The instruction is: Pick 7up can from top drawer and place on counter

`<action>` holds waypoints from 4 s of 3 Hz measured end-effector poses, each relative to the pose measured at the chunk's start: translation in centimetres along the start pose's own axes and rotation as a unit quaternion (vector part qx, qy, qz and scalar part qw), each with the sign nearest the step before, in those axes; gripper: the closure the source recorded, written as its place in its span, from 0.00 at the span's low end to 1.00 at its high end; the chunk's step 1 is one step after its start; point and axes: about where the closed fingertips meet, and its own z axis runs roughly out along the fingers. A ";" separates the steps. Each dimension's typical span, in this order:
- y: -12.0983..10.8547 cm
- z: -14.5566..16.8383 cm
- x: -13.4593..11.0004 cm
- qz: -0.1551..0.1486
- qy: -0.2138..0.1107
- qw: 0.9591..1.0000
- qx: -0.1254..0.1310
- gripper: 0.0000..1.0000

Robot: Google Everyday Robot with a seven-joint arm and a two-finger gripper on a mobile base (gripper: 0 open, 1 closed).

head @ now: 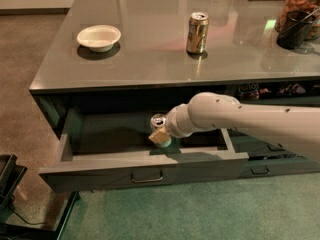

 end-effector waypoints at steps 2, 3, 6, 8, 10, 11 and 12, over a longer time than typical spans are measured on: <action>-1.8 -6.2 -9.0 -0.091 -0.009 0.996 -0.025 1.00; -1.4 -8.0 -10.5 -0.102 0.002 0.994 -0.041 1.00; -0.3 -10.4 -11.0 -0.110 0.028 0.991 -0.074 1.00; -3.5 -17.2 -18.7 -0.136 0.045 0.989 -0.046 1.00; -4.0 -19.1 -21.1 -0.145 0.028 0.988 -0.036 1.00; -4.7 -19.1 -21.3 -0.133 0.019 0.991 -0.025 1.00; -7.0 -18.5 -22.0 -0.123 0.009 0.992 -0.004 1.00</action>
Offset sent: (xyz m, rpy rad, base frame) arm -0.0349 0.0204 0.1751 -0.1711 0.1819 0.4349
